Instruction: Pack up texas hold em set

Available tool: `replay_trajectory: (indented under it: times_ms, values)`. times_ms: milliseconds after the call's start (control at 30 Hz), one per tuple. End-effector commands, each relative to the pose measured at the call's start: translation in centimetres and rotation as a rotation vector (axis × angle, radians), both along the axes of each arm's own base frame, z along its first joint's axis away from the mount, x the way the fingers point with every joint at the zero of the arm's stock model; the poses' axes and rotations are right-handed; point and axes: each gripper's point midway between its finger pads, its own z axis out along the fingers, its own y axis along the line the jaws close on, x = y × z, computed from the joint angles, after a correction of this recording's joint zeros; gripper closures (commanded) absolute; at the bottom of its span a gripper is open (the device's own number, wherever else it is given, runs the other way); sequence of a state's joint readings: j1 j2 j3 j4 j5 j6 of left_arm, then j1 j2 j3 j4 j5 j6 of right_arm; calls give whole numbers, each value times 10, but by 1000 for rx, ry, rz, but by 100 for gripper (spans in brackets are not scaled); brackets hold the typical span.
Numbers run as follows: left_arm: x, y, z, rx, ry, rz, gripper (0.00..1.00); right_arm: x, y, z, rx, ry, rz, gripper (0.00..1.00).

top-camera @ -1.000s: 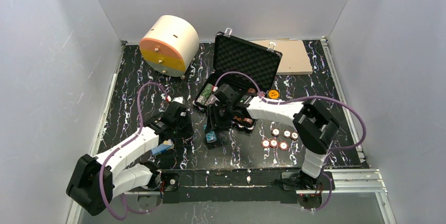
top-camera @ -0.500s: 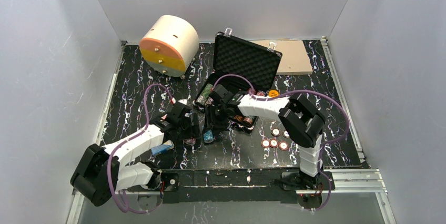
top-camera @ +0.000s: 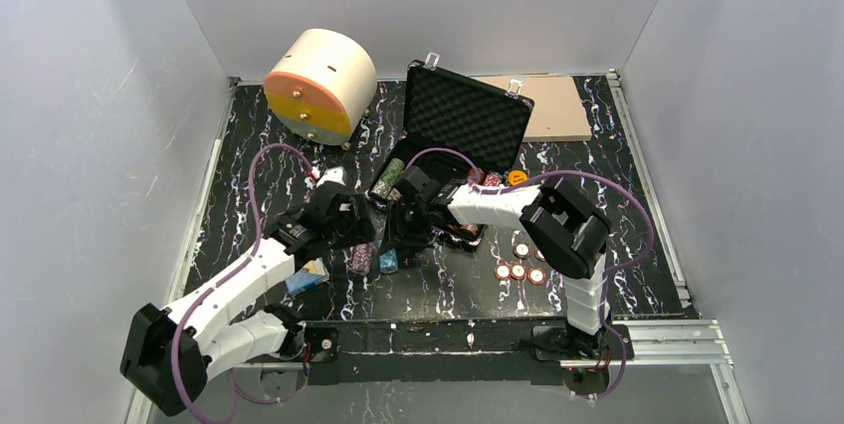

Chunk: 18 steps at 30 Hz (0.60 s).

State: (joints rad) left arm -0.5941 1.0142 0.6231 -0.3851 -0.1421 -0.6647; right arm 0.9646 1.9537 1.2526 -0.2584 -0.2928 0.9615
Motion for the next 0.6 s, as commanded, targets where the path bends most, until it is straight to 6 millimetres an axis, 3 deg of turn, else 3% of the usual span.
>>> replay_trajectory:
  times_ms: [0, 167, 333, 567]
  values:
    - [9, 23, 26, 80, -55, 118, 39, 2, 10, 12, 63, -2, -59, 76]
    - [12, 26, 42, 70, -76, 159, 42, 1, 7, 2, 78, -9, -112, 76]
    - [20, 34, 62, 92, -141, 188, 41, -13, 3, -11, 77, 7, -119, 77]
    - [30, 43, 69, 160, -190, 184, 40, -24, 16, -24, 104, 71, -156, 76]
